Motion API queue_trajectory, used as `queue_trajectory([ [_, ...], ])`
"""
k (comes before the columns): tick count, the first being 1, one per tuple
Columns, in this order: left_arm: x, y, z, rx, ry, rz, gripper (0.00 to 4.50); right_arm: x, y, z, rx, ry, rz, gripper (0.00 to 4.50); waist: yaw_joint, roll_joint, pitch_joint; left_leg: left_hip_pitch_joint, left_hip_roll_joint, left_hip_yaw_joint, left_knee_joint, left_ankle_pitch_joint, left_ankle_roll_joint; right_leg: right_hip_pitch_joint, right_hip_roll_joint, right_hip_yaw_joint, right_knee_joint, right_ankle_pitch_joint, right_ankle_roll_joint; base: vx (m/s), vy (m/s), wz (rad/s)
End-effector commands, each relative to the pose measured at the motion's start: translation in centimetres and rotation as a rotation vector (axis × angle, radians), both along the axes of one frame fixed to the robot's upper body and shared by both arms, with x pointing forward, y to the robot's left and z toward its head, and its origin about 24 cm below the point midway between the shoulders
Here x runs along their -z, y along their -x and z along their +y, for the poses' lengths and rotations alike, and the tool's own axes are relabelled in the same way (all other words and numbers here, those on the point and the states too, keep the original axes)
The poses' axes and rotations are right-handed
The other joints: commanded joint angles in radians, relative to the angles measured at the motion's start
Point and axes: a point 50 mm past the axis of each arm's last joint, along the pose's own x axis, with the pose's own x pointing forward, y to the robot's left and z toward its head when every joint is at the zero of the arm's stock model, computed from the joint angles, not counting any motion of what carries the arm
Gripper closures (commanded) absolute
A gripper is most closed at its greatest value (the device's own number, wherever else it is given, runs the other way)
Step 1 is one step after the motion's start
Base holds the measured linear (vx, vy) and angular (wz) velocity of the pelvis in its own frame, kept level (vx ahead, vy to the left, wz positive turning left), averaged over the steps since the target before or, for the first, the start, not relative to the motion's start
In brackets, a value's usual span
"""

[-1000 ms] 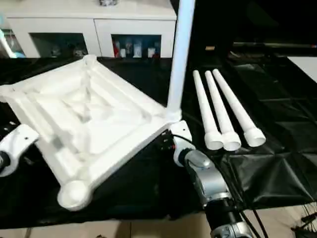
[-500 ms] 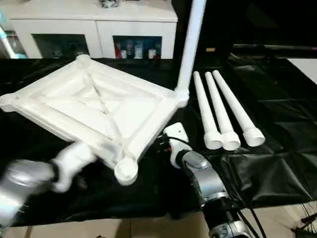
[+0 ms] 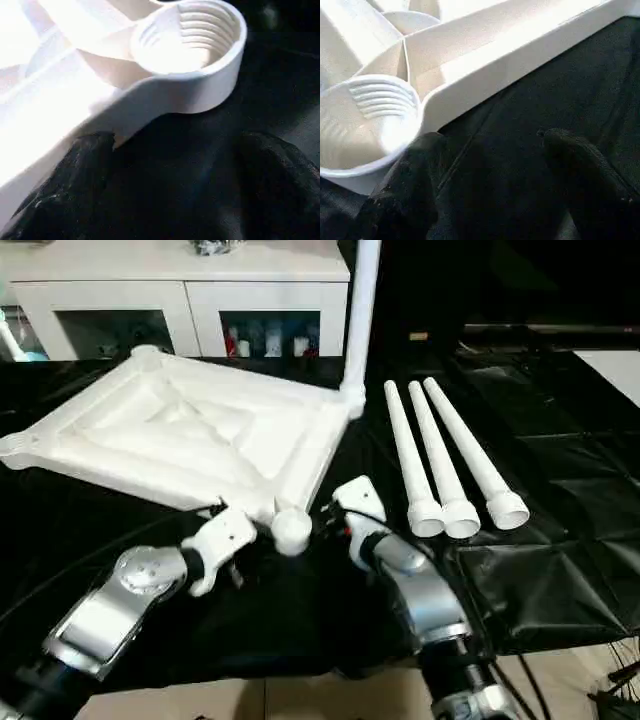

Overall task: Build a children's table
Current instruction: Rotate table base, then pick table leg

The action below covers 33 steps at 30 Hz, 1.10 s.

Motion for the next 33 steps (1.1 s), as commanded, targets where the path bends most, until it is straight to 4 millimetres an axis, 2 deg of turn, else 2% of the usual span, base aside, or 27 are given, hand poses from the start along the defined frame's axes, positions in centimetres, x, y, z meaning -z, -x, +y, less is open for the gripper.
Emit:
queue_trajectory([
  [1, -0.7, -0.5, 0.1, -0.015, 0.004, -0.048, 0.0, -1.4, -0.7, -0.4, 0.03, -0.015, -0.027, 0.76, 0.0, 0.012, -0.066, 0.004, 0.029, -0.011, -0.071, -0.207, 0.006, 0.055, -0.046, 0.051, -0.064, -0.154, -0.189, 0.0, 0.0, 0.0],
  [3, -1.4, -0.2, -0.1, 0.03, 0.069, -0.04, 0.0, -2.9, -2.2, -1.7, 0.124, -0.022, -0.034, 0.76, 0.001, 0.013, -0.068, 0.005, 0.029, -0.011, -0.07, -0.194, 0.007, 0.056, -0.047, 0.051, -0.059, -0.131, -0.202, 0.0, 0.0, 0.0],
  [4, -1.4, -0.2, -0.1, 0.03, 0.069, -0.04, 0.0, -2.9, -2.2, -1.7, 0.124, -0.022, -0.034, 0.6, 0.002, 0.013, -0.068, 0.007, 0.029, -0.01, -0.069, -0.19, 0.006, 0.055, -0.047, 0.051, -0.059, -0.128, -0.208, 0.0, 0.0, 0.0],
  [7, -2.3, 1.0, -0.4, 0.158, 0.146, 0.015, 0.0, -5.5, -5.1, -3.7, 0.275, 0.003, -0.044, 0.33, 0.0, 0.016, -0.069, 0.008, 0.027, -0.009, -0.067, -0.178, -0.001, 0.054, -0.047, 0.05, -0.053, -0.125, -0.231, 0.0, 0.0, 0.0],
  [8, -2.5, 1.4, -0.4, 0.189, 0.151, 0.032, 0.0, -6.0, -5.8, -4.1, 0.309, 0.011, -0.044, 0.27, 0.0, 0.015, -0.065, 0.009, 0.027, -0.006, -0.067, -0.195, -0.007, 0.052, -0.046, 0.049, -0.055, -0.143, -0.238, 0.0, 0.0, 0.0],
  [9, -2.6, 1.8, -0.3, 0.217, 0.154, 0.046, 0.0, -6.6, -6.4, -4.4, 0.339, 0.018, -0.043, 0.16, 0.001, 0.018, -0.067, 0.011, 0.027, -0.007, -0.065, -0.197, -0.014, 0.051, -0.048, 0.049, -0.05, -0.143, -0.239, 0.0, 0.0, 0.0],
  [12, -3.1, 2.2, -0.3, 0.248, 0.155, 0.052, 0.0, -7.1, -8.0, -5.7, 0.417, 0.074, 0.013, 0.06, -0.002, 0.016, -0.064, 0.012, 0.022, -0.001, -0.062, -0.21, -0.01, 0.049, -0.044, 0.049, -0.054, -0.151, -0.237, 0.0, 0.0, 0.0],
  [13, -3.1, 2.2, -0.3, 0.248, 0.155, 0.052, 0.0, -7.1, -8.0, -5.7, 0.417, 0.074, 0.013, 0.06, -0.003, 0.018, -0.064, 0.009, 0.022, -0.003, -0.062, -0.215, -0.013, 0.051, -0.045, 0.048, -0.053, -0.159, -0.243, 0.0, 0.0, 0.0],
  [14, -3.2, 2.2, -0.3, 0.248, 0.157, 0.052, 0.0, -7.0, -8.2, -6.0, 0.432, 0.077, 0.025, 0.06, 0.0, 0.014, -0.064, 0.01, 0.022, -0.001, -0.061, -0.216, -0.013, 0.05, -0.046, 0.049, -0.055, -0.162, -0.239, 0.0, 0.0, 0.0],
  [17, -3.3, 2.1, -0.2, 0.24, 0.154, 0.052, 0.0, -6.3, -8.3, -6.4, 0.446, 0.094, 0.087, 0.06, 0.0, 0.015, -0.067, 0.007, 0.023, -0.003, -0.059, -0.202, -0.009, 0.055, -0.046, 0.048, -0.049, -0.144, -0.243, 0.0, 0.0, 0.0],
  [18, -3.4, 2.1, 0.0, 0.235, 0.147, 0.052, 0.0, -5.8, -8.3, -6.7, 0.454, 0.114, 0.129, 0.06, -0.001, 0.006, -0.067, 0.004, 0.023, -0.002, -0.059, -0.191, -0.004, 0.056, -0.046, 0.047, -0.048, -0.133, -0.244, 0.0, 0.0, 0.0],
  [19, -3.4, 2.1, 0.0, 0.235, 0.146, 0.053, 0.0, -5.7, -8.3, -6.7, 0.454, 0.115, 0.137, 0.06, 0.0, 0.012, -0.067, 0.005, 0.023, -0.002, -0.059, -0.19, -0.001, 0.055, -0.046, 0.046, -0.047, -0.138, -0.249, 0.0, 0.0, 0.0],
  [20, -3.5, 2.2, 0.2, 0.237, 0.141, 0.056, 0.0, -5.1, -8.2, -6.8, 0.459, 0.116, 0.177, 0.06, -0.001, 0.005, -0.067, 0.004, 0.024, -0.002, -0.058, -0.19, 0.0, 0.055, -0.047, 0.046, -0.047, -0.143, -0.248, 0.0, 0.0, 0.0],
  [23, -3.7, 2.3, 0.3, 0.239, 0.14, 0.058, 0.0, -4.6, -8.0, -7.0, 0.465, 0.157, 0.206, 0.06, 0.0, 0.008, -0.067, 0.002, 0.025, -0.002, -0.056, -0.179, 0.005, 0.056, -0.048, 0.046, -0.044, -0.145, -0.252, 0.0, 0.0, 0.0],
  [24, -3.8, 2.4, 0.4, 0.24, 0.14, 0.06, 0.0, -4.4, -8.0, -7.2, 0.476, 0.184, 0.21, 0.06, -0.001, -0.002, -0.066, 0.002, 0.025, 0.0, -0.056, -0.18, 0.009, 0.055, -0.047, 0.046, -0.046, -0.156, -0.248, 0.0, 0.0, 0.0],
  [25, -3.8, 2.5, 0.4, 0.239, 0.142, 0.061, 0.0, -4.3, -7.9, -7.3, 0.483, 0.197, 0.215, 0.06, 0.001, 0.002, -0.066, 0.003, 0.025, -0.001, -0.056, -0.179, 0.009, 0.055, -0.049, 0.046, -0.045, -0.166, -0.249, 0.0, 0.0, 0.0],
  [27, -4.0, 2.6, 0.5, 0.234, 0.142, 0.063, 0.0, -4.0, -7.9, -7.5, 0.501, 0.212, 0.221, 0.06, 0.0, 0.0, -0.065, 0.004, 0.025, 0.0, -0.056, -0.188, 0.006, 0.051, -0.049, 0.046, -0.046, -0.181, -0.251, 0.0, 0.0, 0.0],
  [28, -4.0, 2.6, 0.5, 0.232, 0.14, 0.064, 0.0, -3.7, -7.8, -7.6, 0.501, 0.212, 0.234, 0.06, 0.002, 0.003, -0.063, 0.003, 0.026, -0.001, -0.056, -0.195, 0.005, 0.051, -0.05, 0.046, -0.046, -0.192, -0.247, 0.0, 0.0, 0.0],
  [32, -3.9, 2.7, 0.6, 0.23, 0.135, 0.068, 0.0, -3.2, -7.5, -7.6, 0.501, 0.194, 0.271, 0.06, 0.002, 0.005, -0.064, 0.003, 0.025, 0.0, -0.055, -0.193, 0.007, 0.05, -0.047, 0.046, -0.045, -0.177, -0.244, 0.0, 0.0, 0.0],
  [33, -4.0, 2.7, 0.7, 0.232, 0.133, 0.072, 0.0, -2.7, -7.2, -7.7, 0.509, 0.155, 0.308, 0.06, 0.002, 0.008, -0.064, 0.002, 0.025, -0.001, -0.055, -0.196, 0.006, 0.051, -0.047, 0.046, -0.043, -0.175, -0.245, 0.0, 0.0, 0.0],
])
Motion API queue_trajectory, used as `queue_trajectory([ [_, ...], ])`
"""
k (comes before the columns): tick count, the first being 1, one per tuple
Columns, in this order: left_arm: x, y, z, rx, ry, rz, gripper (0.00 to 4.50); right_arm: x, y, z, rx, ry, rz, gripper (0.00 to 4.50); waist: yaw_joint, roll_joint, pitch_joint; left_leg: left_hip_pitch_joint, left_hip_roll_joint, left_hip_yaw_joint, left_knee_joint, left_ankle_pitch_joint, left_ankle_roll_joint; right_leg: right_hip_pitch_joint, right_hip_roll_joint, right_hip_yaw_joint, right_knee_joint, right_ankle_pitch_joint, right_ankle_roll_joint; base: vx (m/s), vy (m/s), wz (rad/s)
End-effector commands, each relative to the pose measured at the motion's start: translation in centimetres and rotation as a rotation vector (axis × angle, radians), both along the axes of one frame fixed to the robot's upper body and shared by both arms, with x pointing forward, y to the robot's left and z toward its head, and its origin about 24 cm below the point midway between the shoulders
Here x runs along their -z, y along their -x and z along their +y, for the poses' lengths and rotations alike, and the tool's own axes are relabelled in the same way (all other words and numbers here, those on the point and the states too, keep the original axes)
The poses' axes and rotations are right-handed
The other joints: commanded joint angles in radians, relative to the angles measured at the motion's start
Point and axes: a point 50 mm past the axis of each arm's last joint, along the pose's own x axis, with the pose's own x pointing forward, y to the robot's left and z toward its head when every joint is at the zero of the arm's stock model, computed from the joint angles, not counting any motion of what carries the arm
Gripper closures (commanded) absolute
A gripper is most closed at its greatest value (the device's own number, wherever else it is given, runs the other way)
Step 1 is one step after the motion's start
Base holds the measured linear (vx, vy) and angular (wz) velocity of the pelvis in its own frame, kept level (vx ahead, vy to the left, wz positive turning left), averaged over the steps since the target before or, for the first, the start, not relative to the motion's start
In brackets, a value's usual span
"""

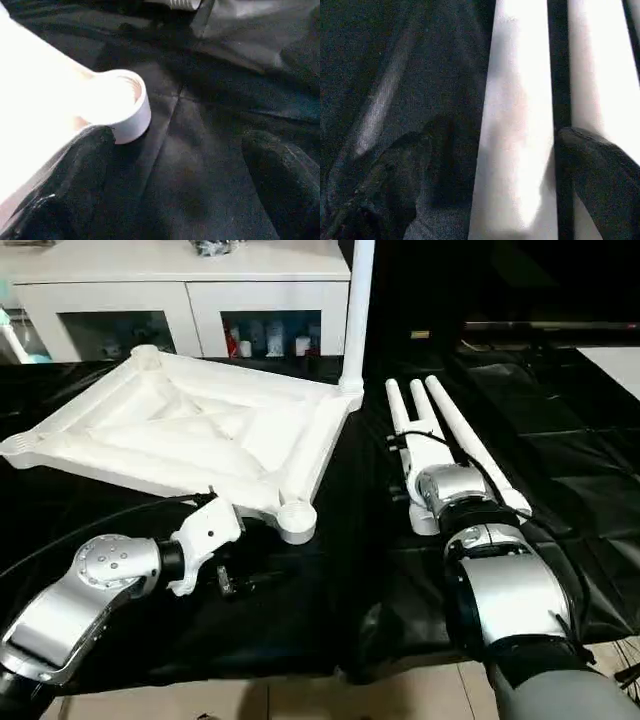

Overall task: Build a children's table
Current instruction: Pick table leg

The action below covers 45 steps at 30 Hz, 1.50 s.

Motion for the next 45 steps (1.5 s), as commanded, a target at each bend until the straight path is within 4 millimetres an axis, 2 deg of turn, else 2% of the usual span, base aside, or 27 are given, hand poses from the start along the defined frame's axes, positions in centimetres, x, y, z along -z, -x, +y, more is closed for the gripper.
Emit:
queue_trajectory([
  [1, -0.3, 0.2, 0.2, 0.002, 0.002, 0.0, 0.0, 0.1, 0.2, -0.2, 0.027, -0.072, 0.024, 0.21, -0.001, -0.001, -0.065, 0.005, 0.025, -0.001, -0.066, -0.206, 0.006, 0.054, -0.045, 0.045, -0.058, -0.175, -0.242, 0.0, 0.0, 0.0],
  [7, -0.5, 0.2, 0.1, 0.007, 0.0, 0.005, 0.0, 0.7, 0.5, -0.2, 0.037, -0.122, 0.056, 0.77, 0.001, 0.0, -0.065, 0.004, 0.025, -0.002, -0.065, -0.219, 0.003, 0.054, -0.046, 0.044, -0.058, -0.19, -0.246, 0.0, 0.0, 0.0],
  [11, -0.6, 0.1, 0.1, 0.009, 0.001, 0.007, 0.0, 1.0, 0.7, -0.3, 0.044, -0.141, 0.072, 0.97, 0.002, -0.001, -0.066, 0.004, 0.025, -0.002, -0.064, -0.215, 0.005, 0.054, -0.046, 0.044, -0.058, -0.187, -0.245, 0.0, 0.0, 0.0],
  [12, -0.6, 0.1, 0.1, 0.009, 0.0, 0.007, 0.0, 1.0, 0.8, -0.4, 0.047, -0.142, 0.072, 1.2, 0.002, -0.002, -0.066, 0.004, 0.025, -0.002, -0.065, -0.214, 0.006, 0.054, -0.046, 0.044, -0.058, -0.188, -0.245, 0.0, 0.0, 0.0],
  [15, -0.6, 0.1, 0.1, 0.007, -0.001, 0.008, 0.0, 1.1, 0.8, -0.5, 0.053, -0.142, 0.073, 1.29, 0.003, -0.002, -0.067, 0.004, 0.024, -0.002, -0.064, -0.209, 0.006, 0.054, -0.046, 0.044, -0.057, -0.178, -0.248, 0.0, 0.0, 0.0],
  [17, -0.6, 0.0, 0.0, 0.004, -0.001, 0.008, 0.0, 1.3, 0.9, -0.6, 0.064, -0.151, 0.078, 1.62, 0.003, -0.002, -0.067, 0.004, 0.025, -0.002, -0.064, -0.211, 0.006, 0.054, -0.046, 0.043, -0.057, -0.185, -0.247, 0.0, 0.0, 0.0],
  [20, -0.6, 0.0, 0.1, 0.003, -0.002, 0.009, 0.0, 1.5, 1.0, -0.7, 0.086, -0.162, 0.079, 1.75, 0.004, -0.004, -0.067, 0.004, 0.024, -0.002, -0.064, -0.208, 0.007, 0.054, -0.046, 0.044, -0.057, -0.188, -0.245, 0.0, 0.0, 0.0],
  [27, -0.7, -0.1, 0.2, -0.001, 0.001, 0.008, 0.0, 1.9, 1.2, -1.1, 0.155, -0.195, 0.058, 2.47, 0.003, -0.006, -0.067, 0.004, 0.024, -0.001, -0.064, -0.211, 0.004, 0.053, -0.046, 0.044, -0.058, -0.194, -0.239, 0.0, 0.0, 0.0],
  [32, -1.0, -0.3, 0.3, -0.015, 0.011, -0.012, 0.0, 1.6, 1.0, -1.2, 0.189, -0.226, 0.022, 2.61, 0.002, -0.006, -0.066, 0.007, 0.024, -0.002, -0.065, -0.231, 0.0, 0.051, -0.046, 0.043, -0.061, -0.218, -0.228, 0.0, 0.0, 0.0],
  [35, -1.5, -0.8, 0.4, -0.04, 0.039, -0.044, 0.0, 1.1, 0.6, -0.8, 0.182, -0.257, -0.033, 2.64, 0.001, -0.002, -0.067, 0.006, 0.023, -0.002, -0.065, -0.243, -0.006, 0.051, -0.046, 0.042, -0.062, -0.22, -0.226, 0.0, 0.0, 0.0],
  [36, -1.6, -1.0, 0.4, -0.046, 0.043, -0.054, 0.0, 0.9, 0.4, -0.7, 0.171, -0.257, -0.06, 2.64, 0.0, -0.005, -0.067, 0.006, 0.022, -0.002, -0.065, -0.244, -0.003, 0.051, -0.045, 0.042, -0.063, -0.218, -0.225, 0.0, 0.0, 0.0],
  [38, -1.8, -1.3, 0.4, -0.06, 0.052, -0.071, 0.0, 0.2, -0.1, -0.4, 0.145, -0.262, -0.123, 2.65, -0.001, -0.001, -0.067, 0.003, 0.023, -0.003, -0.065, -0.241, -0.002, 0.053, -0.046, 0.042, -0.062, -0.212, -0.227, 0.0, 0.0, 0.0],
  [39, -1.8, -1.4, 0.4, -0.064, 0.056, -0.077, 0.0, 0.0, -0.3, -0.3, 0.136, -0.267, -0.143, 2.65, -0.002, -0.004, -0.068, 0.003, 0.022, -0.003, -0.064, -0.239, 0.0, 0.053, -0.046, 0.042, -0.062, -0.213, -0.226, 0.0, 0.0, 0.0],
  [41, -2.4, -2.0, 0.4, -0.1, 0.08, -0.121, 0.0, -1.4, -1.1, 0.0, 0.126, -0.31, -0.261, 2.65, -0.003, -0.001, -0.07, 0.003, 0.023, -0.002, -0.063, -0.228, 0.006, 0.053, -0.046, 0.042, -0.061, -0.196, -0.233, 0.0, 0.0, 0.0],
  [43, -3.0, -2.6, 0.3, -0.133, 0.111, -0.16, 0.0, -2.5, -1.5, 0.0, 0.14, -0.344, -0.347, 2.66, -0.001, -0.003, -0.074, 0.0, 0.023, -0.002, -0.06, -0.19, 0.021, 0.058, -0.046, 0.042, -0.054, -0.141, -0.245, 0.0, 0.0, 0.0],
  [45, -3.4, -3.0, 0.2, -0.155, 0.136, -0.182, 0.0, -3.1, -1.7, -0.1, 0.165, -0.36, -0.397, 2.66, 0.0, -0.002, -0.075, 0.001, 0.023, -0.001, -0.058, -0.158, 0.035, 0.057, -0.045, 0.042, -0.05, -0.102, -0.253, 0.0, 0.0, 0.0],
])
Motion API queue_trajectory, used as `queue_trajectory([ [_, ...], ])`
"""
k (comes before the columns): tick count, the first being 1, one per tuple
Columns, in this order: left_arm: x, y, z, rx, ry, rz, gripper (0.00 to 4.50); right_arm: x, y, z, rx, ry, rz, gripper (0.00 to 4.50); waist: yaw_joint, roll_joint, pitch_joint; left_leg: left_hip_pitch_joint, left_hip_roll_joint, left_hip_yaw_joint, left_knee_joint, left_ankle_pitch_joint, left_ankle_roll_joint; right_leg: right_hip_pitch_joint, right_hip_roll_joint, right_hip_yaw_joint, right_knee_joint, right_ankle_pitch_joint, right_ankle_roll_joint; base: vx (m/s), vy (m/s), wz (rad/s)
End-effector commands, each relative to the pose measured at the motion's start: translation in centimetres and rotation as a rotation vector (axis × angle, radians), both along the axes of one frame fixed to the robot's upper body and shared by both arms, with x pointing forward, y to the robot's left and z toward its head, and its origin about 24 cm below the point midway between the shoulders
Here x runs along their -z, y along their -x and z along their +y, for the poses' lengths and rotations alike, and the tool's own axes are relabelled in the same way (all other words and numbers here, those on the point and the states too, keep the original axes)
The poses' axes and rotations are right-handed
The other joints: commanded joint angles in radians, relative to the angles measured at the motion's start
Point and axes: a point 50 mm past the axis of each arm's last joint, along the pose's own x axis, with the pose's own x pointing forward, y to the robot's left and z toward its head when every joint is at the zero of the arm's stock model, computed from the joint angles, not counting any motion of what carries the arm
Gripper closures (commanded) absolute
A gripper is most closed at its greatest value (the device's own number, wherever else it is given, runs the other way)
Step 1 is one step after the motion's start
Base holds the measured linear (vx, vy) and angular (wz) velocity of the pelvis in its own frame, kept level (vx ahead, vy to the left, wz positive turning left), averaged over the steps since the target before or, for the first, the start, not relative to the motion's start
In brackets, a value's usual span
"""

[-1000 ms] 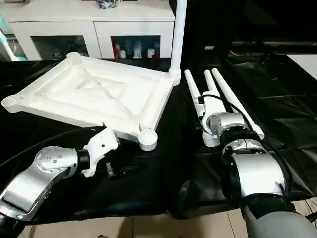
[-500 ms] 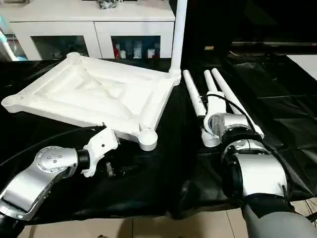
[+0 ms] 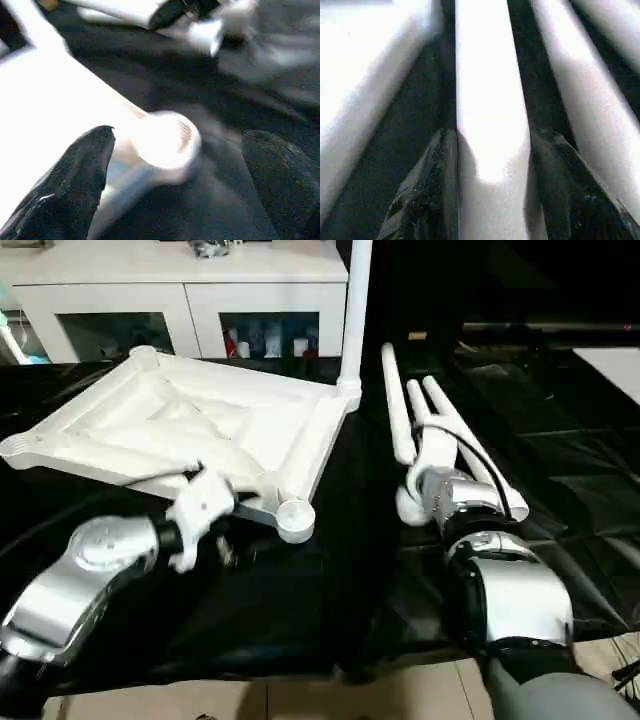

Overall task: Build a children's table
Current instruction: Pick table leg

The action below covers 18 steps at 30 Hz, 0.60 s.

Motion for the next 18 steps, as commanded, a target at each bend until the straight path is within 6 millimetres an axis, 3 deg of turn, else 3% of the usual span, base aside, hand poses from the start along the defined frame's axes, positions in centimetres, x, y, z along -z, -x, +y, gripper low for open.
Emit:
queue_trajectory([
  [1, -1.0, -0.8, 0.3, -0.058, 0.048, -0.059, 0.0, -1.8, -0.5, -0.4, 0.06, -0.041, -0.125, 2.66, 0.002, -0.001, -0.076, 0.004, 0.023, 0.0, -0.06, -0.138, 0.044, 0.061, -0.043, 0.042, -0.05, -0.08, -0.256, 0.0, 0.0, 0.0],
  [4, -1.8, -1.7, 0.3, -0.139, 0.138, -0.081, 0.0, -2.6, -0.5, -0.2, 0.074, -0.046, -0.236, 2.66, 0.007, -0.002, -0.079, 0.003, 0.021, 0.002, -0.056, -0.102, 0.064, 0.062, -0.042, 0.043, -0.047, -0.036, -0.258, 0.0, 0.0, 0.0],
  [8, -3.0, -2.3, 0.1, -0.207, 0.383, -0.062, 0.0, -4.0, 0.3, 1.3, 0.001, -0.095, -0.433, 2.66, 0.012, -0.006, -0.08, 0.001, 0.022, 0.003, -0.056, -0.093, 0.084, 0.064, -0.043, 0.044, -0.049, -0.027, -0.253, 0.0, 0.0, 0.0],
  [13, -3.9, -2.3, -0.6, -0.2, 0.465, -0.015, 0.0, -5.7, 2.7, 4.5, -0.331, -0.221, -0.57, 2.67, 0.014, -0.007, -0.074, 0.003, 0.025, 0.001, -0.061, -0.125, 0.105, 0.064, -0.04, 0.044, -0.058, -0.078, -0.226, 0.0, 0.0, 0.0],
  [14, -4.2, -2.1, -1.3, -0.161, 0.459, 0.036, 0.0, -6.1, 4.8, 6.2, -0.531, -0.24, -0.602, 2.67, 0.013, -0.008, -0.072, 0.003, 0.025, -0.001, -0.065, -0.129, 0.101, 0.064, -0.038, 0.043, -0.061, -0.101, -0.217, 0.0, 0.0, 0.0],
  [15, -4.2, -2.1, -1.3, -0.161, 0.459, 0.036, 0.0, -6.1, 4.8, 6.2, -0.531, -0.24, -0.602, 2.67, 0.019, -0.006, -0.073, 0.003, 0.03, -0.004, -0.063, -0.136, 0.102, 0.064, -0.041, 0.045, -0.06, -0.109, -0.202, 0.0, 0.0, 0.0],
  [16, -4.7, -2.1, -1.8, -0.14, 0.503, 0.053, 0.0, -6.0, 6.4, 7.2, -0.66, -0.262, -0.617, 2.67, 0.014, -0.009, -0.07, 0.0, 0.025, -0.002, -0.067, -0.141, 0.097, 0.066, -0.039, 0.044, -0.066, -0.136, -0.195, 0.0, 0.0, 0.0],
  [17, -4.9, -2.2, -1.9, -0.144, 0.533, 0.069, 0.0, -6.0, 6.8, 7.4, -0.691, -0.274, -0.623, 2.68, 0.021, -0.007, -0.071, 0.004, 0.028, -0.003, -0.065, -0.147, 0.092, 0.061, -0.044, 0.045, -0.068, -0.147, -0.194, 0.0, 0.0, 0.0],
  [18, -5.1, -2.3, -2.0, -0.155, 0.56, 0.08, 0.0, -5.9, 7.2, 7.5, -0.713, -0.28, -0.625, 2.69, 0.015, -0.009, -0.067, -0.002, 0.027, -0.002, -0.069, -0.164, 0.082, 0.063, -0.044, 0.045, -0.073, -0.181, -0.195, 0.0, 0.0, 0.0],
])
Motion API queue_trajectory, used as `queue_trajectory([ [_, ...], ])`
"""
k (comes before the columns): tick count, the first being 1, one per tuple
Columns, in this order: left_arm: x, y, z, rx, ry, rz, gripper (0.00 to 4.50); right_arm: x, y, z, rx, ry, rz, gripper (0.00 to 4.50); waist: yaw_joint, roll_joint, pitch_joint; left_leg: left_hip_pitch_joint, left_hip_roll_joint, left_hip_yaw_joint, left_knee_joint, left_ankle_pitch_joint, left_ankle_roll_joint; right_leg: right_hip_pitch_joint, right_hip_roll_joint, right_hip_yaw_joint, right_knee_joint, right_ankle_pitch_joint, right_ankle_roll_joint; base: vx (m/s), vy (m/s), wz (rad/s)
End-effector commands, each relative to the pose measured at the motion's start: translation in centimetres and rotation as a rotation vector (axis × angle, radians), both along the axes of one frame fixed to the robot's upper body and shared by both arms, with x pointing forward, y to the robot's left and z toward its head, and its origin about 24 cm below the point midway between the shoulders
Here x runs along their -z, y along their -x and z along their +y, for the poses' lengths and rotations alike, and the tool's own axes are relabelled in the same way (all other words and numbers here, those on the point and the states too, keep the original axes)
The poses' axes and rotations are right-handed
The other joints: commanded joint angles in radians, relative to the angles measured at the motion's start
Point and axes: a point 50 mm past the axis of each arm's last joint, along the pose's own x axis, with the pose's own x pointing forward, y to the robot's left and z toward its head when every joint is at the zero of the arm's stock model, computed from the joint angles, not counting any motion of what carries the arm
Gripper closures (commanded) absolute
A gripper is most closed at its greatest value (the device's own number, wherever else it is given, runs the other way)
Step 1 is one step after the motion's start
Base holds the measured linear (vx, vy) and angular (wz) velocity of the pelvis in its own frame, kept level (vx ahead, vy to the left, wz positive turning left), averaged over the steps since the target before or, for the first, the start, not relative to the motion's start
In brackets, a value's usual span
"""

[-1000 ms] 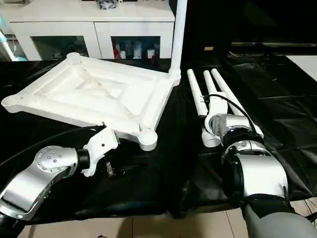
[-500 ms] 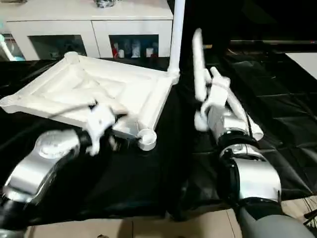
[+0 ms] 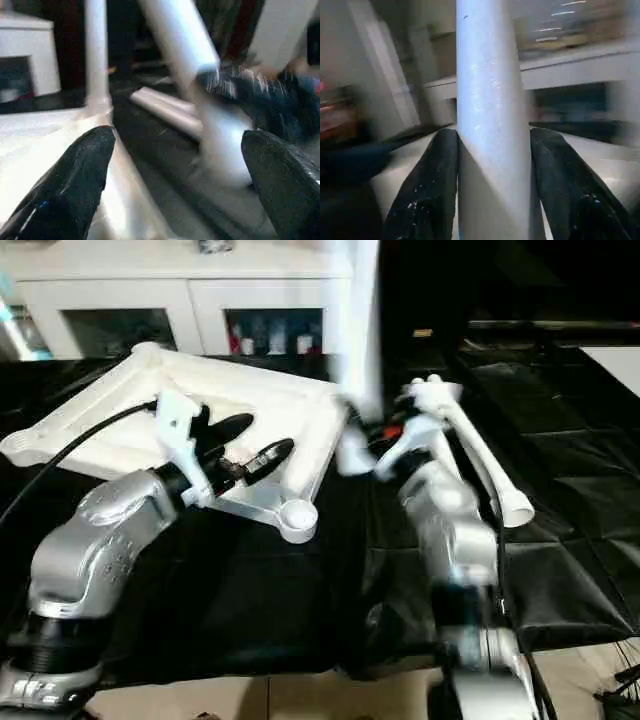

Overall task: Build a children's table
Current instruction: Pick table leg

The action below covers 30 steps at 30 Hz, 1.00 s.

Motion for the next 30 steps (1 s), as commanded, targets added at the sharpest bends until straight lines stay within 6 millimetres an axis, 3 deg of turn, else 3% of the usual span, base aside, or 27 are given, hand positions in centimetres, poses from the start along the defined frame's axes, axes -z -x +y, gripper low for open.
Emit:
queue_trajectory([
  [1, -0.9, -0.4, 0.2, -0.043, 0.071, 0.018, 0.0, -0.5, 0.8, 0.4, -0.076, -0.001, -0.031, 2.69, 0.009, -0.007, -0.067, 0.006, 0.027, -0.002, -0.067, -0.181, 0.07, 0.061, -0.045, 0.045, -0.075, -0.208, -0.194, 0.0, 0.0, 0.0],
  [4, -1.6, -2.4, 1.1, -0.278, 0.15, -0.011, 0.0, 0.0, 1.4, 0.7, -0.104, 0.008, -0.021, 2.69, 0.008, -0.01, -0.064, 0.007, 0.022, -0.003, -0.068, -0.221, 0.047, 0.058, -0.04, 0.044, -0.092, -0.29, -0.152, 0.0, 0.0, 0.0],
  [6, -2.4, -2.5, 1.4, -0.291, 0.178, -0.039, 0.0, 0.0, 1.7, 0.8, -0.098, 0.004, -0.008, 2.69, 0.009, -0.012, -0.066, 0.001, 0.023, -0.009, -0.072, -0.2, 0.042, 0.064, -0.043, 0.042, -0.089, -0.291, -0.136, 0.0, 0.0, 0.0],
  [7, -2.5, -2.5, 1.4, -0.285, 0.18, -0.04, 0.0, -0.1, 1.8, 0.8, -0.098, 0.004, -0.005, 2.69, 0.011, -0.015, -0.067, 0.002, 0.025, -0.008, -0.071, -0.191, 0.042, 0.061, -0.045, 0.044, -0.087, -0.277, -0.132, 0.0, 0.0, 0.0],
  [11, -3.0, -2.5, 1.5, -0.308, 0.193, -0.057, 0.0, -0.1, 2.0, 0.9, -0.104, 0.0, -0.002, 2.69, 0.011, -0.015, -0.072, 0.0, 0.025, -0.008, -0.067, -0.135, 0.058, 0.062, -0.045, 0.045, -0.076, -0.189, -0.154, 0.0, 0.0, 0.0],
  [15, -2.9, -2.0, 1.0, -0.205, 0.252, 0.063, 0.0, 0.0, 2.2, 1.1, -0.136, -0.004, -0.005, 2.69, 0.018, -0.016, -0.077, -0.005, 0.023, -0.005, -0.058, -0.057, 0.088, 0.061, -0.044, 0.045, -0.059, -0.075, -0.203, 0.0, 0.0, 0.0],
  [17, -2.6, -1.8, 0.7, -0.17, 0.289, 0.137, 0.0, 0.0, 2.4, 1.2, -0.156, -0.007, -0.005, 2.69, 0.021, -0.016, -0.075, -0.004, 0.022, -0.002, -0.057, -0.077, 0.091, 0.061, -0.045, 0.046, -0.06, -0.087, -0.218, 0.0, 0.0, 0.0],
  [22, -3.1, -1.3, 0.0, -0.064, 0.418, 0.215, 0.0, 0.2, 2.8, 1.4, -0.192, -0.004, 0.0, 2.69, 0.032, -0.016, -0.07, 0.0, 0.024, -0.002, -0.062, -0.135, 0.07, 0.058, -0.044, 0.044, -0.075, -0.184, -0.19, 0.0, 0.0, 0.0],
  [26, -5.3, -0.1, -0.2, 0.079, 0.56, 0.143, 0.0, 0.5, 2.9, 1.4, -0.199, -0.011, 0.011, 2.69, 0.035, -0.015, -0.071, -0.004, 0.025, -0.005, -0.062, -0.133, 0.061, 0.062, -0.047, 0.043, -0.073, -0.179, -0.187, 0.0, 0.0, 0.0],
  [30, -5.6, 0.2, -0.4, 0.12, 0.59, 0.169, 0.0, 0.5, 3.1, 1.7, -0.223, -0.008, 0.006, 2.69, 0.033, -0.018, -0.069, -0.004, 0.023, -0.004, -0.063, -0.13, 0.063, 0.063, -0.045, 0.043, -0.075, -0.188, -0.169, 0.0, 0.0, 0.0],
])
